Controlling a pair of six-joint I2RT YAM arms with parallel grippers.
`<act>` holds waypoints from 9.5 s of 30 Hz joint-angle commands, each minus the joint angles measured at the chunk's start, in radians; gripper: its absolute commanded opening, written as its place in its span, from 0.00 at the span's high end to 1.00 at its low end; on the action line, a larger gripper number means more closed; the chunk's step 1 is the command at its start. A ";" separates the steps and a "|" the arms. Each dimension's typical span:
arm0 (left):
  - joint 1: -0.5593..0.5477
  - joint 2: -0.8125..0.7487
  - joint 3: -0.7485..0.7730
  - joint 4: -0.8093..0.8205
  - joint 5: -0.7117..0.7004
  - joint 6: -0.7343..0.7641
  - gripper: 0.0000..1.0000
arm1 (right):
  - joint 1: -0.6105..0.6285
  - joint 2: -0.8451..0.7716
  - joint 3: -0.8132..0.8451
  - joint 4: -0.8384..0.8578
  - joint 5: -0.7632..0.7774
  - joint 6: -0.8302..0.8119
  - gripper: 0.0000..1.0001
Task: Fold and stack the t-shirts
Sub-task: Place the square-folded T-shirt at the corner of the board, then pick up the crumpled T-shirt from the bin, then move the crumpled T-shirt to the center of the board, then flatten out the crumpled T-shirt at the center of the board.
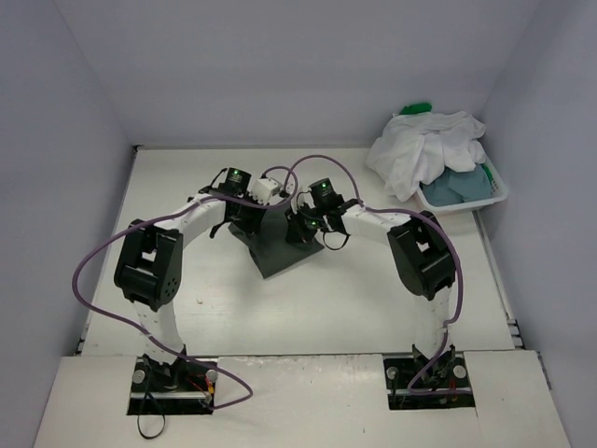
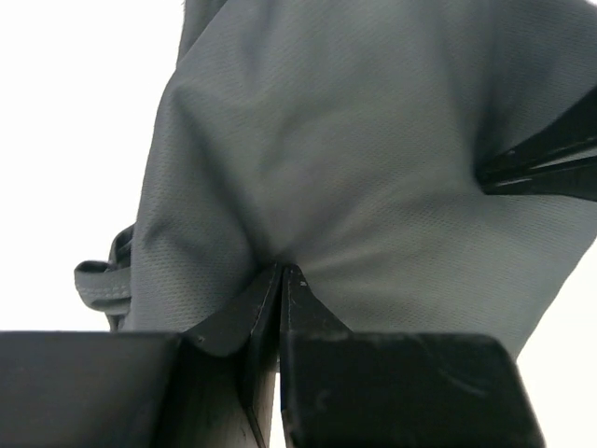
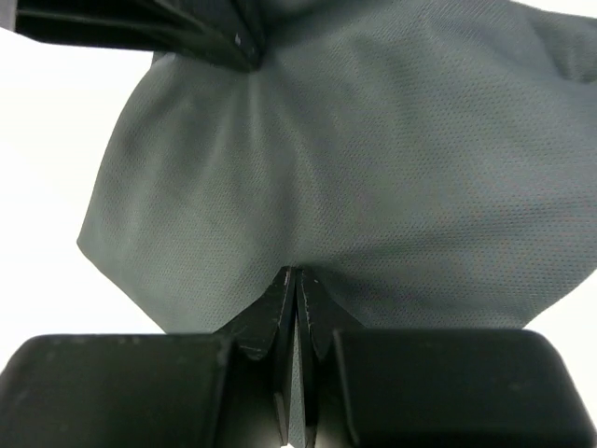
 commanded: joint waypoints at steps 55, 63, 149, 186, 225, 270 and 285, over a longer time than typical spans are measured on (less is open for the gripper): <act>0.144 0.357 0.349 -0.025 -0.657 0.242 1.00 | -0.478 -0.728 -0.097 -0.285 -0.085 -0.255 0.66; 0.282 0.454 0.508 -0.048 -0.840 0.274 0.90 | -0.482 -0.766 -0.105 -0.299 -0.097 -0.250 0.68; 0.459 0.212 0.694 -0.380 -0.322 -0.016 0.53 | -0.508 -0.688 -0.135 -0.321 0.135 -0.283 0.40; 0.460 -0.270 0.205 -0.306 0.068 -0.128 0.43 | -0.459 -0.287 0.061 -0.123 0.719 -0.273 1.00; 0.422 -0.379 -0.035 -0.294 0.134 -0.064 0.43 | -0.197 -0.668 0.077 -0.395 0.165 -0.387 1.00; 0.226 -0.426 -0.140 -0.314 0.008 0.016 0.43 | 0.046 -0.416 -0.261 -0.360 0.596 -0.465 0.52; 0.230 -0.416 -0.143 -0.309 0.002 0.013 0.43 | 0.048 -0.361 -0.279 -0.330 0.558 -0.453 0.52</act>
